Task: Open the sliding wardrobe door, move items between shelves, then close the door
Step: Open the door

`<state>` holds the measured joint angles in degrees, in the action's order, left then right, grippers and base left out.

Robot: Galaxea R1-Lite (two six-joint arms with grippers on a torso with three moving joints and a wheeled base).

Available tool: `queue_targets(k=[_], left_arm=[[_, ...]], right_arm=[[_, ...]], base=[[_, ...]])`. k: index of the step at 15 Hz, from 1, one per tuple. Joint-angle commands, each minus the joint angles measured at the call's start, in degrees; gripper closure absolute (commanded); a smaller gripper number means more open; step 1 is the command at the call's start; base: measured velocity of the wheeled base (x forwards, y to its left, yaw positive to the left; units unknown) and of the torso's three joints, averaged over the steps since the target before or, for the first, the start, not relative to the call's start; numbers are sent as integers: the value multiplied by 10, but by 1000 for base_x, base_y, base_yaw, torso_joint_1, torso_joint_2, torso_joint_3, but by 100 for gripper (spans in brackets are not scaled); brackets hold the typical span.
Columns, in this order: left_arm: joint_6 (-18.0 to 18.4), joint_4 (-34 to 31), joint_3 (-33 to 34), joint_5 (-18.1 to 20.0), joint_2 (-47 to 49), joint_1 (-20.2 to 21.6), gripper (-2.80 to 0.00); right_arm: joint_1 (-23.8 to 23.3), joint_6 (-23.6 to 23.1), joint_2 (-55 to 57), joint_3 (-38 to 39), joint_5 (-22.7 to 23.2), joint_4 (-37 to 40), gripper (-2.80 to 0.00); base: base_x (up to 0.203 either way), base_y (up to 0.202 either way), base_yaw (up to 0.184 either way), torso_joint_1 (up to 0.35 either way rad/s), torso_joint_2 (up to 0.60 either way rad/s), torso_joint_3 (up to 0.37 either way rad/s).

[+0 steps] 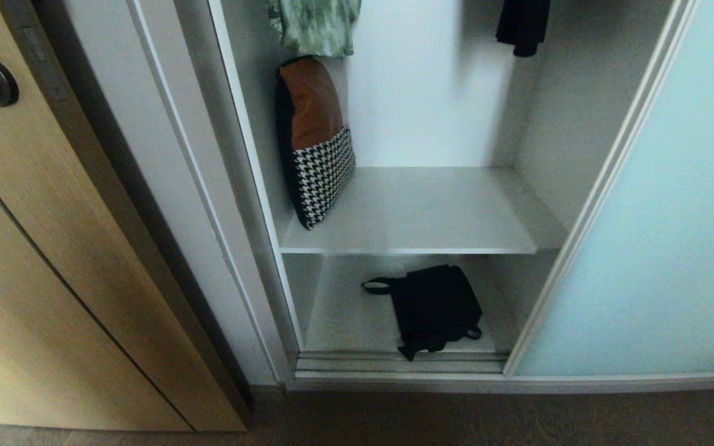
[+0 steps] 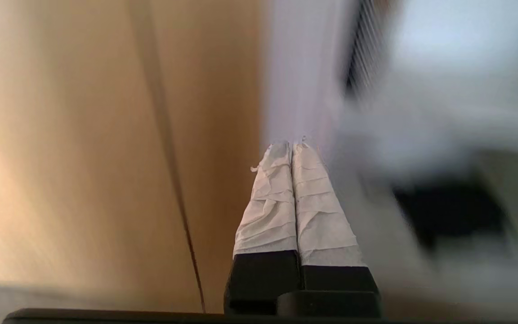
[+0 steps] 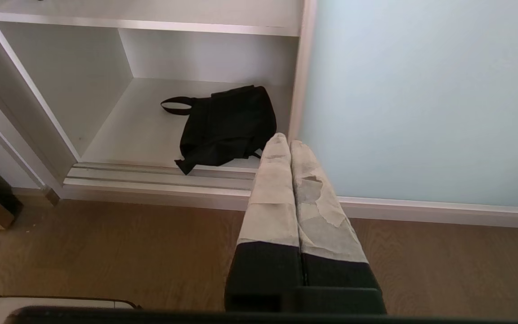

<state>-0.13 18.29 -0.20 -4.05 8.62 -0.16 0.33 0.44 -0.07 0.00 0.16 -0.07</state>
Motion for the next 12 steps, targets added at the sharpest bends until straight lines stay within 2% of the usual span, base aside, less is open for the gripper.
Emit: queue_targets(k=[1,2,3,7,12], left_arm=[[11,-188,-13,68,-83,3,0],[11,-199,-15,60,-84,3,0],[6,-211,-14,33,-84,4,0],[19,-214,-13,39,-84,4,0],[1,-212,-12,39,-84,4,0]], right_arm=[[0,0,-1,1,0,0,0],[0,0,-1,1,0,0,0],[0,0,-2,1,0,0,0],[0,0,-1,1,0,0,0],[0,0,-1,1,0,0,0]], base=[[0,0,0,0,0,0],[0,0,0,0,0,0],[0,0,0,0,0,0],[0,0,0,0,0,0],[0,0,0,0,0,0]])
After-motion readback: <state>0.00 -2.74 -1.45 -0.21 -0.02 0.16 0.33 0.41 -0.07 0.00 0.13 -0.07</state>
